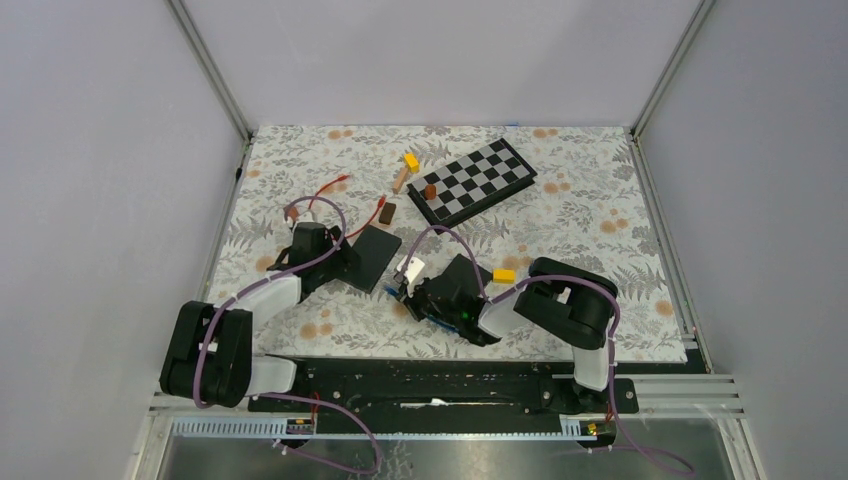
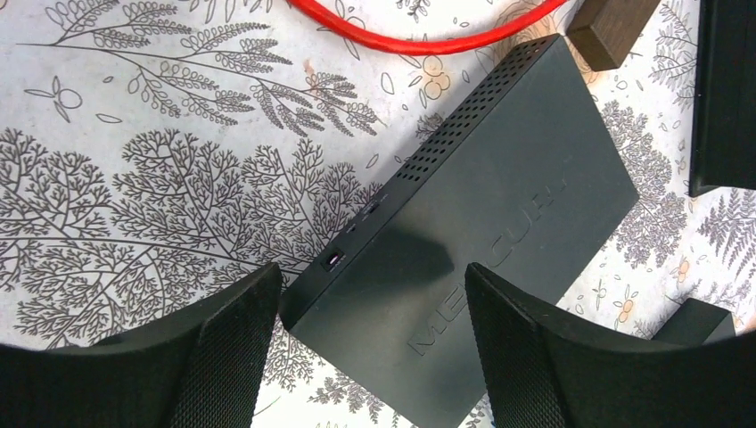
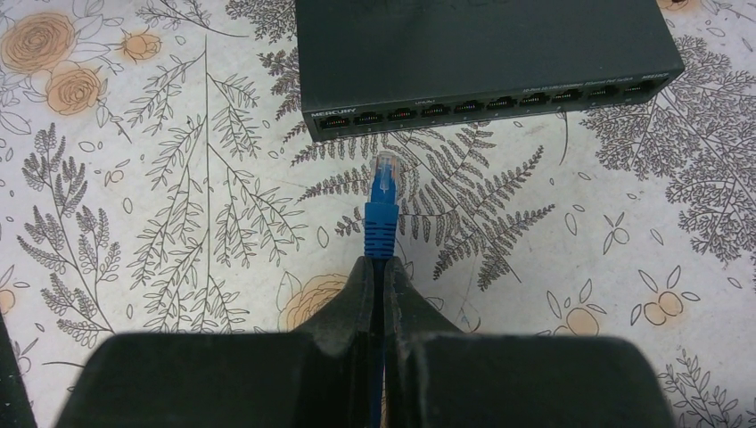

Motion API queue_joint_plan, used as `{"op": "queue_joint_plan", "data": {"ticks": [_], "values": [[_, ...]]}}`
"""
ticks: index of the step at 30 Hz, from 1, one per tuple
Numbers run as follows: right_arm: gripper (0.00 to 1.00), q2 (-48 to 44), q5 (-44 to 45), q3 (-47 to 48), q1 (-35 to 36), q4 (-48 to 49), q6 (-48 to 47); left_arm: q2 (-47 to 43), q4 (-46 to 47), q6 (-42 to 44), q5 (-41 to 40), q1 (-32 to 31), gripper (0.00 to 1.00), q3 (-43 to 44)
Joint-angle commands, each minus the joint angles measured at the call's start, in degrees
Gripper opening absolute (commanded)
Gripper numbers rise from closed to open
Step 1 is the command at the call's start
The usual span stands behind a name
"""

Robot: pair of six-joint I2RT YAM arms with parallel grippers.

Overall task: Insert the plug into the switch port
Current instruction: Insert the connector into the switch port.

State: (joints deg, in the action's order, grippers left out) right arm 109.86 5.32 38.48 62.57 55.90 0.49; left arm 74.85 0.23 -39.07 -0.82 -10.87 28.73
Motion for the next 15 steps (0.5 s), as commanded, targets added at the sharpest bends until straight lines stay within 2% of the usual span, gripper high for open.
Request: {"op": "queue_joint_plan", "data": {"ticks": [1, 10, 15], "values": [[0.00, 0.0, 1.8, 0.1, -0.2, 1.7, -2.0, 0.1, -1.7, 0.8, -2.7, -0.1, 0.78, 2.8], [0.00, 1.9, 2.8, 3.8, -0.2, 0.7, -5.4, 4.1, 1.5, 2.5, -4.0, -0.1, 0.77, 5.0], [0.00, 2.9, 5.5, 5.5, -0.2, 0.8, -6.2, 4.4, 3.2, 3.0, -2.4, -0.2, 0.77, 3.2]]}}
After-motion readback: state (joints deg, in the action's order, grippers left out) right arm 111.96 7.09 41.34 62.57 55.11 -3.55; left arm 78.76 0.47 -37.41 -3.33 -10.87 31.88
